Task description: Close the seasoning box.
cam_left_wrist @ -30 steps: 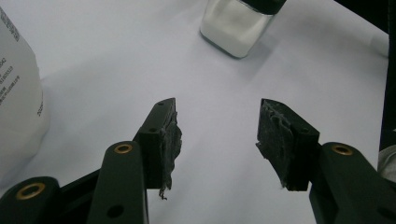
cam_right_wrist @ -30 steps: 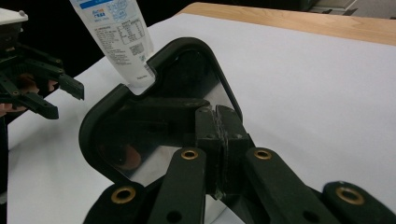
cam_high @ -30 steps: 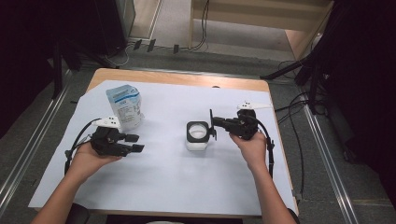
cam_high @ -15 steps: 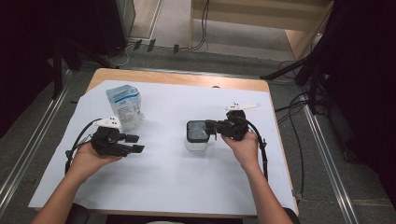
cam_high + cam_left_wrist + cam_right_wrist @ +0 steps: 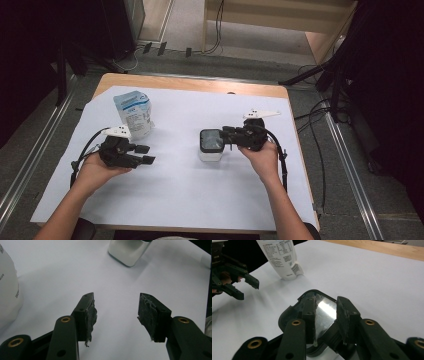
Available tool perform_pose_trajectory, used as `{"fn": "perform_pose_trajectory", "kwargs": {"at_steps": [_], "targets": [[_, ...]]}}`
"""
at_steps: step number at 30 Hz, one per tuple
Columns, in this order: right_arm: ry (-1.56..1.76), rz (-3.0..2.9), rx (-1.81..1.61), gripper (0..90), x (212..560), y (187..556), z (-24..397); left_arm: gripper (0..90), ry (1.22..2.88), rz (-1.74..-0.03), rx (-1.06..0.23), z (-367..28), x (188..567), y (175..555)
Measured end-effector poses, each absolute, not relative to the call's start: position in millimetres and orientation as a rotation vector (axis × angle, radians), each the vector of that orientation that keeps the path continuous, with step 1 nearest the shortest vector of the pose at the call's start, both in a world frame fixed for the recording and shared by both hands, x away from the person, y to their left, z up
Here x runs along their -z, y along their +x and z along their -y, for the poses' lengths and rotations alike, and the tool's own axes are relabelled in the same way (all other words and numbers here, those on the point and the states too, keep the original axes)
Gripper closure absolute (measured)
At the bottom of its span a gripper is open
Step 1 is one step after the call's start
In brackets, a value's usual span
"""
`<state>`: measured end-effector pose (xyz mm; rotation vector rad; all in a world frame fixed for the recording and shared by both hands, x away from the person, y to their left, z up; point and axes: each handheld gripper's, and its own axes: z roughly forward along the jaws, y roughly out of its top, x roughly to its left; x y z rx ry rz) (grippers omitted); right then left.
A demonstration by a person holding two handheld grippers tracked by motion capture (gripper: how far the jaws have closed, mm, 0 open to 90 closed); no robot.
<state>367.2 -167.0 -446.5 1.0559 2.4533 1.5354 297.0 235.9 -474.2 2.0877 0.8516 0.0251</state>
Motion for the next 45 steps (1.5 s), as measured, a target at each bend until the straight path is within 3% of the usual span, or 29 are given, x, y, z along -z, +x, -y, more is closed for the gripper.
{"fn": "perform_pose_trajectory", "kwargs": {"at_steps": [9,45], "targets": [[1.071,-2.387,-1.521,61.9,444.8,367.6,183.8,47.4,2.094,-0.861,-0.024,-235.3,477.8,298.4],[1.241,-2.154,-1.394,54.7,463.9,349.6,256.2,46.3,2.137,-0.866,-0.044,-230.6,489.4,311.6]]}}
